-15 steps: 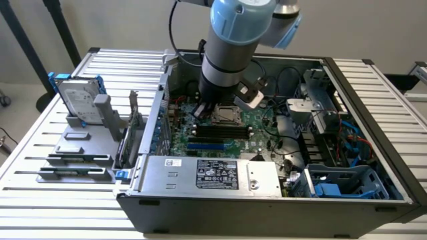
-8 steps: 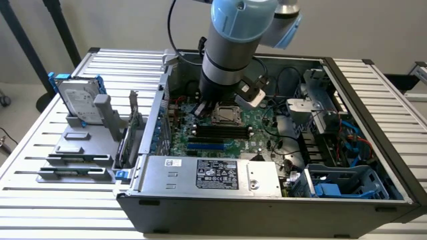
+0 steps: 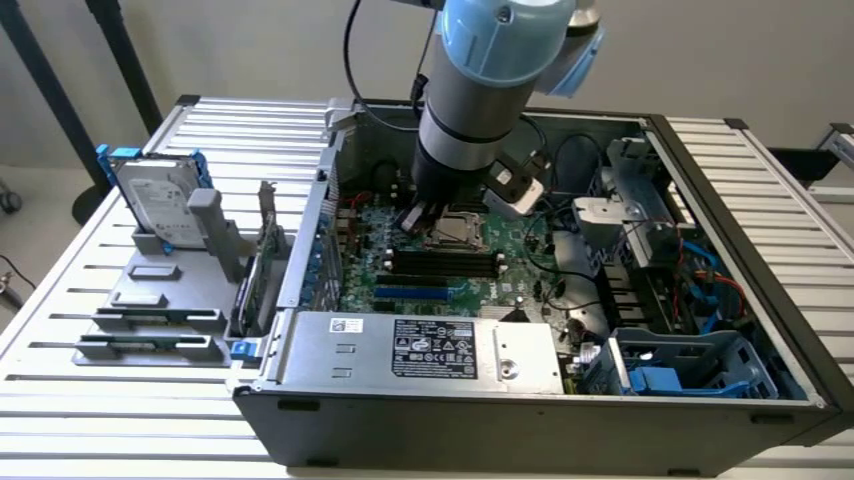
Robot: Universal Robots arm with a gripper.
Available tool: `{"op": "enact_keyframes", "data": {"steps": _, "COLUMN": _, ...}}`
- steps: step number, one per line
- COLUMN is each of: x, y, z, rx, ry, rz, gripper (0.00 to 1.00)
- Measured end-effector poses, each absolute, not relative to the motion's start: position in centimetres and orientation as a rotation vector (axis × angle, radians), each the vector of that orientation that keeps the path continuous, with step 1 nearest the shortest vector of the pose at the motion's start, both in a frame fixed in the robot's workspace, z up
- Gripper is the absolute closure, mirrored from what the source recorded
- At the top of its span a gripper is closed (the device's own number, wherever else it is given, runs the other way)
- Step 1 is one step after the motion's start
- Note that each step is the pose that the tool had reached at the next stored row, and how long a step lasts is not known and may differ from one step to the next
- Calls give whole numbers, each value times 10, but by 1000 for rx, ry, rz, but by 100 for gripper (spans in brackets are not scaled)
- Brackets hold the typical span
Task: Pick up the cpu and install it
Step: 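Install the first cpu locking lever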
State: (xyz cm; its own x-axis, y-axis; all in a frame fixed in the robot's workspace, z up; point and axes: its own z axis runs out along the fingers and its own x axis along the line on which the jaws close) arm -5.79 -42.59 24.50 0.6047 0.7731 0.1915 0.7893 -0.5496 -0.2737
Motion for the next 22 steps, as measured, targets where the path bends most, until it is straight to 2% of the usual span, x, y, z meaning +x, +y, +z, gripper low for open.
{"op": "enact_keyframes", "data": {"steps": 22, "x": -62, "y": -417, "z": 221, "rx": -2503, "ry": -1263, "rz": -69, "gripper": 89}}
